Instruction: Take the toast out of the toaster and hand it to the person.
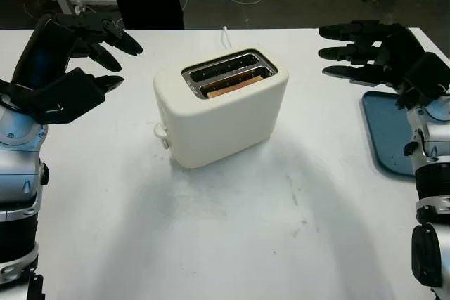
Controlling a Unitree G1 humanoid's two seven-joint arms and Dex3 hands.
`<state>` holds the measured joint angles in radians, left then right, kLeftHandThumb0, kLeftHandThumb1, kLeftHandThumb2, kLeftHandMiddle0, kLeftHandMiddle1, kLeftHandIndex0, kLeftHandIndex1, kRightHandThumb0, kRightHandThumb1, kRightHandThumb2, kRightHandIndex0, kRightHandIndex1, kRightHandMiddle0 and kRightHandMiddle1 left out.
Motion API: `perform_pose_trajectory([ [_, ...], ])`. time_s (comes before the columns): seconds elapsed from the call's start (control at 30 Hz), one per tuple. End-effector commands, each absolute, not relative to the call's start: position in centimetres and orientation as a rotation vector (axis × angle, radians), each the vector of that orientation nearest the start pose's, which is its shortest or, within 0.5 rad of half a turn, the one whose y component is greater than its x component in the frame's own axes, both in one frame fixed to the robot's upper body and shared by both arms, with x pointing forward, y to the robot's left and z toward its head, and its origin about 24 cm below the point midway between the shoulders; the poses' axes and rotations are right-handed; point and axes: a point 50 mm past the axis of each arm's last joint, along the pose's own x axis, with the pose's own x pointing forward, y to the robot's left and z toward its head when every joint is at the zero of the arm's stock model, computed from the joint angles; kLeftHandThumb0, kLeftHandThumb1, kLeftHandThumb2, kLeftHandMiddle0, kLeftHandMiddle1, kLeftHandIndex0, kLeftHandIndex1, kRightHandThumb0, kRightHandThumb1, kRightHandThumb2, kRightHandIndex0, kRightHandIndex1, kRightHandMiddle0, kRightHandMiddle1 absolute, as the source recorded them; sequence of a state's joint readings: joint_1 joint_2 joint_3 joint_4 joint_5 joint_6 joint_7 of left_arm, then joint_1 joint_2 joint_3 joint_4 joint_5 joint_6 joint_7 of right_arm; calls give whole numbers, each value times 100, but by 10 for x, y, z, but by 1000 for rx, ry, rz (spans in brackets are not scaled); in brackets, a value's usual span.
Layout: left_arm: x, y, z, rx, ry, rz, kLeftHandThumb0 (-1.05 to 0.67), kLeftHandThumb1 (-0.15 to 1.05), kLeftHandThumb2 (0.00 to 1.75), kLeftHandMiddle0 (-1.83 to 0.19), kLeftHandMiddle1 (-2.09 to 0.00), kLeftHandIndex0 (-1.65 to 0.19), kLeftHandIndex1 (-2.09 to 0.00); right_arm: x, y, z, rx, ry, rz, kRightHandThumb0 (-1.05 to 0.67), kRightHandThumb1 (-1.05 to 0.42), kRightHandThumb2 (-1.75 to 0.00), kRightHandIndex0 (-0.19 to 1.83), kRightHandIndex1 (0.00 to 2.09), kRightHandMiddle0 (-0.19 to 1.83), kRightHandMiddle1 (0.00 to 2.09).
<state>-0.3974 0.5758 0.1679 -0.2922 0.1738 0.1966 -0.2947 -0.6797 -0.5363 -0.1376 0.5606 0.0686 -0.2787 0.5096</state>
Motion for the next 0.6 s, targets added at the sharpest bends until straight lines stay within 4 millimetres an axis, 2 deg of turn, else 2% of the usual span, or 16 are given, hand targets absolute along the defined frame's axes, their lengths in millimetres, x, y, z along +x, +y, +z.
perform_pose_trajectory([
  [0.0, 281, 221, 233, 760, -444, -81, 40, 57, 45, -85, -105, -85, -75, 350, -249, 184, -450, -357, 294, -26, -76, 0, 91, 2, 83, 1],
  [0.57, 280, 220, 231, 744, -436, -100, 41, 57, 50, -80, -111, -80, -81, 349, -247, 183, -455, -343, 300, -26, -77, 0, 89, 0, 80, 0],
])
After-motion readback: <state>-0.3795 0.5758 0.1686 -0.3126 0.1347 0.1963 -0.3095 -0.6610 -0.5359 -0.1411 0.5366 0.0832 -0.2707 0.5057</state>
